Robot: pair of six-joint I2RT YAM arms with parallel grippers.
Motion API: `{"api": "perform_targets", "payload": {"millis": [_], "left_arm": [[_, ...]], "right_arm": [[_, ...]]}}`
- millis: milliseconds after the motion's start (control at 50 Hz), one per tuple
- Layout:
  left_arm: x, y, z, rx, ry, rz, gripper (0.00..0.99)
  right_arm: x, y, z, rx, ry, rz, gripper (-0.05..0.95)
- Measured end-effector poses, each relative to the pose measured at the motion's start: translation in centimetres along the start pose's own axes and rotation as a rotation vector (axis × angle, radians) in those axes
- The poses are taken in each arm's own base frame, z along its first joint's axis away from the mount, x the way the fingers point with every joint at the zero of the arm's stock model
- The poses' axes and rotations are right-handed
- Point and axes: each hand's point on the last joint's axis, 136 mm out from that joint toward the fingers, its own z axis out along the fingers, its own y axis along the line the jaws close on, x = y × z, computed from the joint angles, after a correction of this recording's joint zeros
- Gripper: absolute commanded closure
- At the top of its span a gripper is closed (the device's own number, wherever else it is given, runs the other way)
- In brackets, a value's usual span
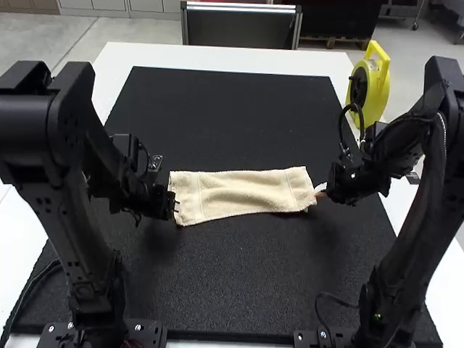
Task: Fold the towel.
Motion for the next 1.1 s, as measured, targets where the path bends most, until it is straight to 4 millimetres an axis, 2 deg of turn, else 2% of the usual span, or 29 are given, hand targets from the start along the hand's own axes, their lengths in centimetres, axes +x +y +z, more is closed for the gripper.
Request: {"api": "perform_targets", "payload": {"millis": [440, 740, 1100], "left_arm": [[0.4, -1.1, -0.7, 0.035, 0.030, 0.004, 0.290], [1.0, -3.2, -0.4, 0.088, 0.070, 0.035, 0.290], [0.6, -2.7, -0.3, 0.054, 0.055, 0.049, 0.287]], "right_arm": [[0.1, 0.0, 0.0, -0.001, 0.003, -0.009, 0.92], [0.1, 0.0, 0.0, -0.002, 0.005, -0.008, 0.92], [0.3, 0.4, 0.0, -0.020, 0.008, -0.008, 0.92]]}}
